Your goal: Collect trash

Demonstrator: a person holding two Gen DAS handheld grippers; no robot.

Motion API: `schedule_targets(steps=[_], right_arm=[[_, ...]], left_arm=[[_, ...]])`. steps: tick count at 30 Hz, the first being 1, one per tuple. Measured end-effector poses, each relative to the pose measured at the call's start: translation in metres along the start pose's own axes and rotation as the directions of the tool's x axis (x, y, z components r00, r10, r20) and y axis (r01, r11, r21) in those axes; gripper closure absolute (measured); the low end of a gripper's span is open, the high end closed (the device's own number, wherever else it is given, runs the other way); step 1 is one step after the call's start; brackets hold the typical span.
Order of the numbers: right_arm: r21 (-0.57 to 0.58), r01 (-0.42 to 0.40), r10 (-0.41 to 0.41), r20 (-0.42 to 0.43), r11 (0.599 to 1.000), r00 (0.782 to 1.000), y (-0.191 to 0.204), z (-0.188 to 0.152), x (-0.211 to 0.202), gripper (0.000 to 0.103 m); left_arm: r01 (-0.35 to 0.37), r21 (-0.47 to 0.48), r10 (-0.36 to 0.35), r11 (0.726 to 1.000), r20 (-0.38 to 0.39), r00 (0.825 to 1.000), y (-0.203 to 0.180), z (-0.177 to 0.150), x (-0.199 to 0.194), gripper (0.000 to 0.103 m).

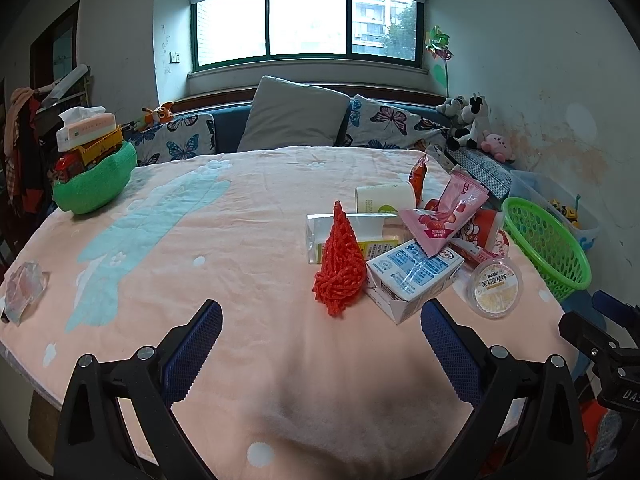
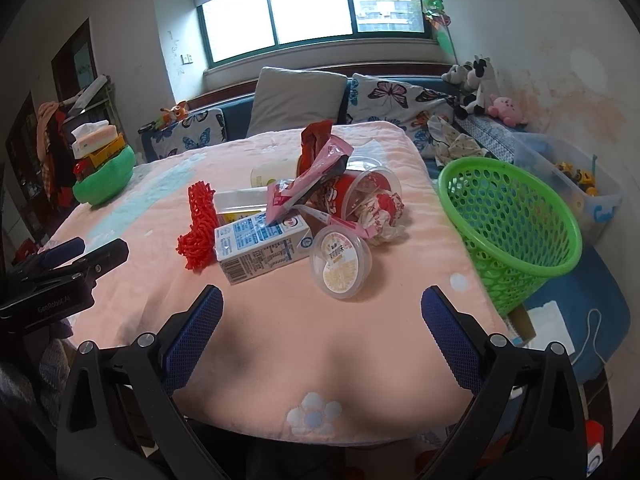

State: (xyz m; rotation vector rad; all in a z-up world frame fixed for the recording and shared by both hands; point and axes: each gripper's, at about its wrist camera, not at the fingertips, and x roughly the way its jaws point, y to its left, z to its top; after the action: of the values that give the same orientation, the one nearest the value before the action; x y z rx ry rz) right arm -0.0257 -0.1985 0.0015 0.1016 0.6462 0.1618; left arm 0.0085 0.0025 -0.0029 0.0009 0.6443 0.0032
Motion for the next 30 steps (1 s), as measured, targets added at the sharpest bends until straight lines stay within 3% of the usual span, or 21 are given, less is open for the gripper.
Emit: schedule_targets(steps=[30], right_arm=[[0.006, -0.011, 0.012, -0.033, 1.0, 0.999, -0.007, 0.005, 0.021, 0.005]], left_arm=[[-0.009, -0.013, 0.009, 1.0, -0.023, 1.0, 0.004, 0.009, 0.019, 0.006]])
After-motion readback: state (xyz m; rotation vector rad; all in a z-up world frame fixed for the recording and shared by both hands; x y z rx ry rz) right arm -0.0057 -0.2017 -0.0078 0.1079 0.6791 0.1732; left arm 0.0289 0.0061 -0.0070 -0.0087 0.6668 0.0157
